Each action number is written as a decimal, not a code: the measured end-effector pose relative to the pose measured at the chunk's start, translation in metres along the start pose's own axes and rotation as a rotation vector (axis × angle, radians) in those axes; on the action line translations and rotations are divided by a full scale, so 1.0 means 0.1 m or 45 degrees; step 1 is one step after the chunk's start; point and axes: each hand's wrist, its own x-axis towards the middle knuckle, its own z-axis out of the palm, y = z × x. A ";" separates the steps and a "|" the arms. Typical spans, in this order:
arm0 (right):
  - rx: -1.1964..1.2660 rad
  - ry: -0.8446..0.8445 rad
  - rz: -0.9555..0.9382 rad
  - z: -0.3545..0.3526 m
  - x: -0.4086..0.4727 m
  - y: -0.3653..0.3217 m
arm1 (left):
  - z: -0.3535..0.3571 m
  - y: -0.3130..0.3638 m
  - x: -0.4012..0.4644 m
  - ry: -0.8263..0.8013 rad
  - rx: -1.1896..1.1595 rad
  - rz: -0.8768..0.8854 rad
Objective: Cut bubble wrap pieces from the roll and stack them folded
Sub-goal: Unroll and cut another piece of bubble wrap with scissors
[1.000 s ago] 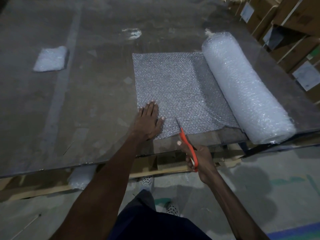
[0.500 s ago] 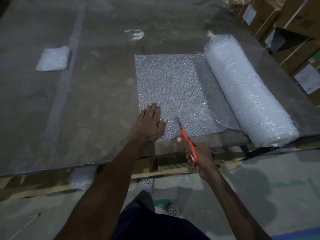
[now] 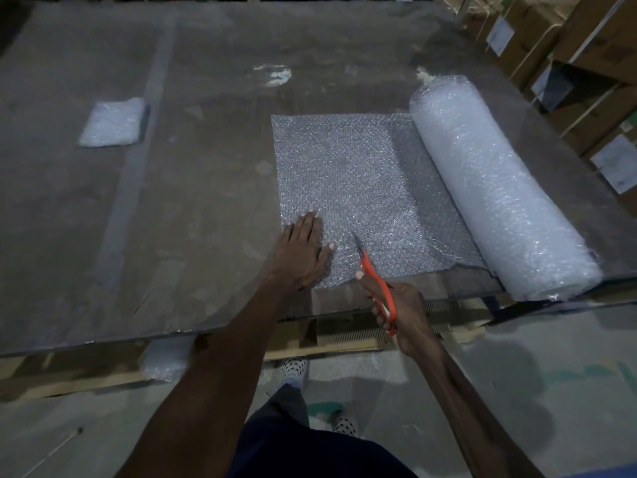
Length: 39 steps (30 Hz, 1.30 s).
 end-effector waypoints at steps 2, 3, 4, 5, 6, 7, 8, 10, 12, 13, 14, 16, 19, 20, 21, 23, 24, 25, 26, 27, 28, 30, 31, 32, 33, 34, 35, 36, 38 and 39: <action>0.006 -0.007 -0.006 0.01 0.00 0.00 | 0.00 0.00 0.00 -0.002 -0.006 -0.002; 0.011 -0.009 -0.010 0.01 0.00 0.01 | 0.00 -0.01 0.00 -0.003 -0.005 0.001; 0.012 -0.010 -0.012 0.01 0.00 0.02 | 0.00 -0.01 0.00 -0.003 0.000 0.007; 0.011 -0.009 -0.012 0.01 0.00 0.03 | 0.00 -0.02 0.00 -0.002 0.006 0.013; 0.011 -0.009 -0.011 0.01 0.00 0.04 | 0.00 -0.02 0.00 -0.002 0.011 0.018; 0.010 -0.006 -0.008 0.01 0.00 0.04 | 0.00 -0.02 0.00 -0.002 0.012 0.020; 0.008 -0.005 -0.004 0.01 0.00 0.04 | 0.00 -0.02 -0.01 -0.004 0.009 0.020; 0.002 -0.005 0.004 0.01 0.00 0.02 | -0.01 -0.02 -0.01 -0.006 0.001 0.015; -0.019 0.005 0.007 0.01 0.00 -0.03 | -0.01 -0.02 -0.01 -0.007 -0.005 0.008; -0.035 0.010 0.006 0.01 0.00 -0.05 | -0.01 -0.01 -0.01 -0.007 -0.010 0.007; -0.048 0.012 0.004 0.01 0.01 -0.08 | -0.01 -0.01 -0.01 -0.007 -0.014 0.007; -0.052 0.006 0.001 0.02 0.02 -0.11 | -0.02 0.00 -0.02 -0.005 -0.011 0.006; -0.061 -0.005 0.003 0.03 0.04 -0.12 | -0.03 0.01 -0.03 -0.016 -0.018 0.000; -0.068 -0.005 -0.002 0.03 0.04 -0.11 | -0.03 0.01 -0.03 -0.019 -0.022 0.000; -0.069 -0.008 -0.009 0.03 0.05 -0.09 | -0.03 0.00 -0.03 -0.018 -0.017 0.003; -0.048 -0.012 -0.020 0.02 0.06 -0.05 | -0.01 -0.01 -0.02 -0.006 0.010 0.011; -0.038 -0.011 -0.022 0.02 0.06 -0.04 | 0.01 -0.02 -0.02 -0.006 0.018 0.011; -0.030 -0.006 -0.019 0.02 0.06 -0.04 | 0.02 -0.02 -0.02 -0.009 0.018 0.006; -0.025 -0.002 -0.015 0.03 0.05 -0.04 | 0.02 -0.03 -0.01 -0.013 0.015 0.001; -0.023 -0.001 -0.011 0.03 0.06 -0.06 | 0.03 -0.03 -0.01 -0.014 0.014 0.000; -0.029 -0.005 -0.007 0.04 0.06 -0.07 | 0.03 -0.03 -0.01 -0.010 0.015 0.002; -0.047 -0.019 -0.005 0.05 0.06 -0.12 | 0.02 -0.02 -0.02 -0.003 0.014 0.008; -0.051 -0.024 -0.007 0.05 0.07 -0.14 | 0.02 -0.02 -0.02 -0.005 0.007 0.005; -0.052 -0.028 -0.010 0.06 0.08 -0.16 | 0.02 -0.02 -0.02 -0.005 0.002 0.001; -0.055 -0.032 -0.011 0.07 0.09 -0.18 | 0.02 -0.02 -0.02 -0.004 -0.001 0.000; -0.058 -0.039 -0.009 0.07 0.09 -0.20 | 0.02 -0.02 -0.02 0.000 -0.002 0.002; -0.057 -0.046 -0.006 0.08 0.10 -0.21 | 0.02 -0.03 -0.02 0.003 -0.002 0.006; -0.052 -0.051 -0.004 0.09 0.09 -0.21 | 0.02 -0.03 -0.02 0.002 0.000 0.009; -0.034 -0.053 -0.012 0.09 0.10 -0.18 | 0.02 -0.04 -0.01 -0.009 0.003 0.010; -0.028 -0.054 -0.016 0.08 0.10 -0.15 | 0.02 -0.04 -0.01 -0.011 -0.002 0.010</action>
